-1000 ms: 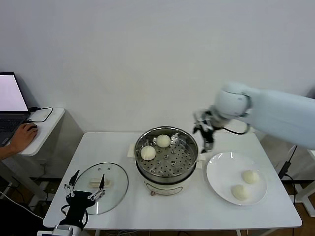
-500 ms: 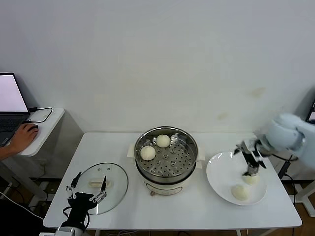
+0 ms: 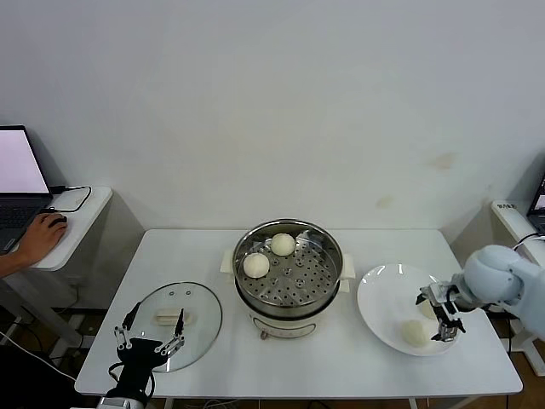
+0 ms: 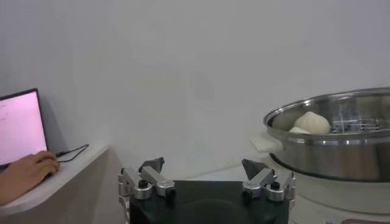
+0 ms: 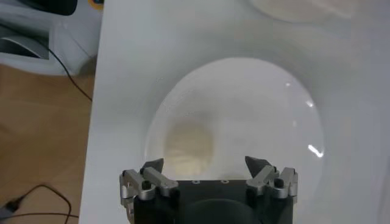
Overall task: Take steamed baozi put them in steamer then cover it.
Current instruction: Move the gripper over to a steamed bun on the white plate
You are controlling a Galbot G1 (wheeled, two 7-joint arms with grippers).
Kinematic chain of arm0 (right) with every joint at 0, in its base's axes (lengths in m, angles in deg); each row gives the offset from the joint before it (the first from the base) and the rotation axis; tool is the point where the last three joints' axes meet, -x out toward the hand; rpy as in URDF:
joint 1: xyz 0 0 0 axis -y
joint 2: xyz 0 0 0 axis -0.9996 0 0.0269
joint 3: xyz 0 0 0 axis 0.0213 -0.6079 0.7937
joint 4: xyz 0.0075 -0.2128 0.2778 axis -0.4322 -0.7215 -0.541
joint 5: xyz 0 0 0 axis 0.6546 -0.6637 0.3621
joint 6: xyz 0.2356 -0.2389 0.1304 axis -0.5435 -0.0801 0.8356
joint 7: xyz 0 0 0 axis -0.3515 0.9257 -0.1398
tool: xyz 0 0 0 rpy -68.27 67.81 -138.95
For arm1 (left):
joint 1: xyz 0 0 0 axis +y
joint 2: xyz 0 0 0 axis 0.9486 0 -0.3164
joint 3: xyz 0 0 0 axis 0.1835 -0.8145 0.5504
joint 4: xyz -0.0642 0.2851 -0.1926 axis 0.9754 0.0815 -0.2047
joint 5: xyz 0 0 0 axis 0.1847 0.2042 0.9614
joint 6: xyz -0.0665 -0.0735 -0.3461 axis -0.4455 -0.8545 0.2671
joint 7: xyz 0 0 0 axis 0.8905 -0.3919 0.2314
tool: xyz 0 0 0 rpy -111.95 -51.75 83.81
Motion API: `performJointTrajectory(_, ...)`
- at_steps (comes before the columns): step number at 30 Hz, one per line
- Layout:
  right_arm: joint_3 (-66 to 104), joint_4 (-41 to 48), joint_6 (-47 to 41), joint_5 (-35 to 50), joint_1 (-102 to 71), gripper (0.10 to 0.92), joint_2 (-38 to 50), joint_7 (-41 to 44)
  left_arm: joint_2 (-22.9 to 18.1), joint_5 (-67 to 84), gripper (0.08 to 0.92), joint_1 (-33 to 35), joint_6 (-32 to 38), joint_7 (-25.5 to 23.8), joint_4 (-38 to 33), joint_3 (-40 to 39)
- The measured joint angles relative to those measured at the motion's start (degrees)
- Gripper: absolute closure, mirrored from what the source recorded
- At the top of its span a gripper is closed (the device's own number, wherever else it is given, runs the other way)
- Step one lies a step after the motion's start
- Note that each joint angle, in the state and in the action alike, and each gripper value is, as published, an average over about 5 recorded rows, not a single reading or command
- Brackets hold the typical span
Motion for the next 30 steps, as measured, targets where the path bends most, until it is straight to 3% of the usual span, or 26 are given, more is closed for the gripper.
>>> performJointTrajectory(13, 5.1, 4.9, 0.1, -2.3, -7.2, 0.219, -3.6, -1.4, 0.1, 0.0, 0.177, -0.4, 0.0, -0.1, 0.9, 0.2)
performJointTrajectory(30, 6.8, 7.8, -0.1, -2.3, -8.7, 0.393, -5.9, -1.8, 0.1, 0.2, 0.177, -0.7, 0.0, 0.0, 1.2, 0.4)
